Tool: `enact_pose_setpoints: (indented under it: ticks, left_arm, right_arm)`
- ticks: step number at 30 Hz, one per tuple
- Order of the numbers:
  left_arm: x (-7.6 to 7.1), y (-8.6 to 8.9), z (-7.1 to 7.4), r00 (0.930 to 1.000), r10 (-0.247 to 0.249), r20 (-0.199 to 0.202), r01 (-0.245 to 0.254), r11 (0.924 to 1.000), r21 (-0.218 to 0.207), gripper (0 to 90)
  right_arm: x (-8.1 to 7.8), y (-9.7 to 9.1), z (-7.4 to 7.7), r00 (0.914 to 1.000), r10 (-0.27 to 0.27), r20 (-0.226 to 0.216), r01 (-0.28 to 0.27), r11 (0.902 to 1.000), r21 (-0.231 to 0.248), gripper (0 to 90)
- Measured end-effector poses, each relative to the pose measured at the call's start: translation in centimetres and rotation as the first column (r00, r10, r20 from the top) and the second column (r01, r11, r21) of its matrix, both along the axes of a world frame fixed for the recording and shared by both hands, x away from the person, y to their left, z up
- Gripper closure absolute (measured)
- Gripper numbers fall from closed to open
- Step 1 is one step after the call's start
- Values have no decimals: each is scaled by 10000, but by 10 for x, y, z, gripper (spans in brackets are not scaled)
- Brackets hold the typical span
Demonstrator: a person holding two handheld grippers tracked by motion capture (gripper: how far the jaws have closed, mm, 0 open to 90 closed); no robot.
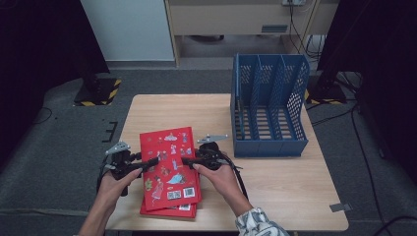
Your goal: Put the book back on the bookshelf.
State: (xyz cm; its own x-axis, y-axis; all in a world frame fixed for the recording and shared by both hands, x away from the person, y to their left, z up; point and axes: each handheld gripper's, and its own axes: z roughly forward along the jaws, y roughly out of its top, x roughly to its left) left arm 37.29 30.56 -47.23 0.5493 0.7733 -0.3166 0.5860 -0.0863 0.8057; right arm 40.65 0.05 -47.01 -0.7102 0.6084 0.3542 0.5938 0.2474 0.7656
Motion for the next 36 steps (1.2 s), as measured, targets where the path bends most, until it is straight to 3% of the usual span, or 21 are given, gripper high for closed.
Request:
enact_pose_setpoints:
  ticks: [10, 20, 27, 36]
  left_arm:
    - [5, -6, 20, 9980, 34, 638, -57, 9993, 363, 332]
    - [8, -10, 35, 9930, 56, 1179, -128, 9981, 601, 362]
    - [10, -11, 48, 9850, 141, 1719, -290, 9960, 844, 377]
    - [13, -11, 53, 9804, 167, 1963, -304, 9973, 669, 404]
  right_arm:
    - [1, -4, 15, 9981, -243, 572, 242, 9997, 22, 476]
    - [1, -7, 30, 9908, -470, 1267, 477, 9989, -25, 512]
    - [2, -5, 40, 9844, -596, 1658, 619, 9980, -89, 537]
    - [3, -5, 47, 9775, -762, 1967, 803, 9967, -130, 553]
